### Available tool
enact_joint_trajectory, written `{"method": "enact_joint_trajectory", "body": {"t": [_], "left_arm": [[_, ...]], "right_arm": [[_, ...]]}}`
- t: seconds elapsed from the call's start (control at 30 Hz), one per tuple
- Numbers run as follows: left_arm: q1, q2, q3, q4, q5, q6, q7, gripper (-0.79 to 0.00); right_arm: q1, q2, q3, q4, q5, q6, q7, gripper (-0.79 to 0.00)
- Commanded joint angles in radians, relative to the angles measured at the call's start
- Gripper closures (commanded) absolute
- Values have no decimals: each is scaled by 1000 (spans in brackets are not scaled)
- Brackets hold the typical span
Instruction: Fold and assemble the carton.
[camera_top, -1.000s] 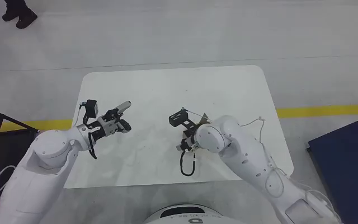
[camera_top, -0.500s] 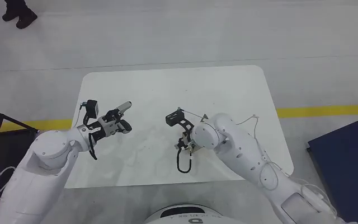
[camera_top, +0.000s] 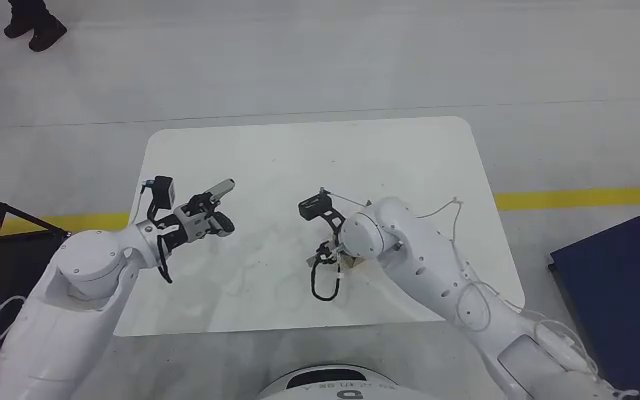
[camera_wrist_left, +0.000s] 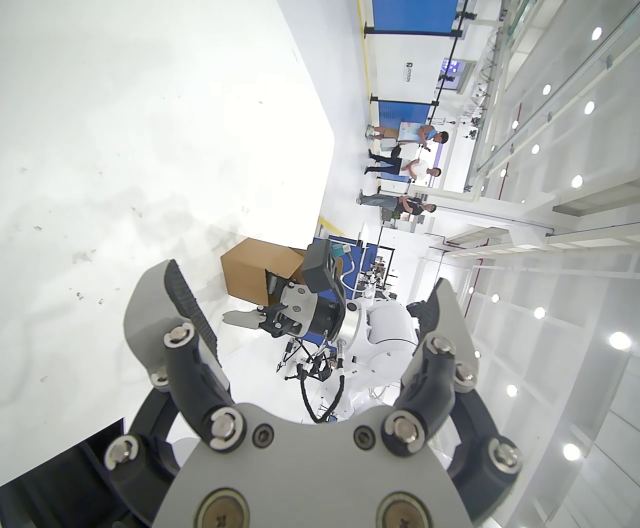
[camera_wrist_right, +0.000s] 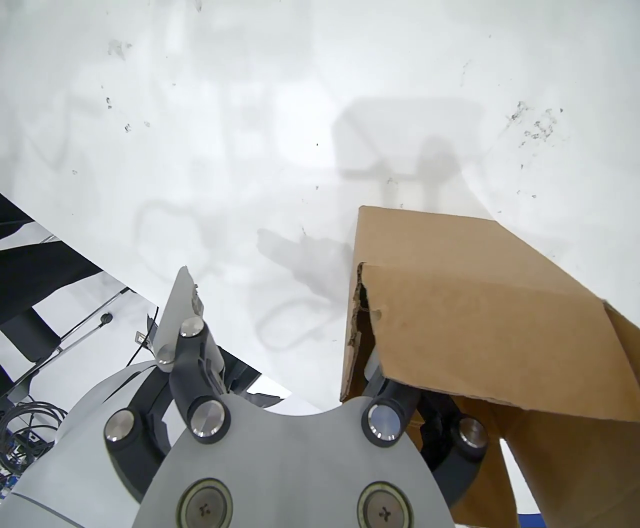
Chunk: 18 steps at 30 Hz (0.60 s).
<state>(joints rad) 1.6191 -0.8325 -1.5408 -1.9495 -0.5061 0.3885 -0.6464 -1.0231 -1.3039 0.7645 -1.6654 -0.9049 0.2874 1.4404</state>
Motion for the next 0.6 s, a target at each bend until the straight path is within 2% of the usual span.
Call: {"method": "enact_joint_trajectory", "body": {"t": [0.0, 0.23, 0.57], "left_arm": [[-4, -1, 3, 0, 3, 3, -1, -785], [-11, -4, 9, 1, 10, 12, -5, -785], [-46, -7, 34, 0, 31, 47, -29, -785]], "right_arm": [[-1, 1, 3, -12, -8, 0, -3, -785], [-55, 14, 63, -163, 22, -32, -70, -785], [-305, 62, 307, -469, 158, -185, -341, -785]]}}
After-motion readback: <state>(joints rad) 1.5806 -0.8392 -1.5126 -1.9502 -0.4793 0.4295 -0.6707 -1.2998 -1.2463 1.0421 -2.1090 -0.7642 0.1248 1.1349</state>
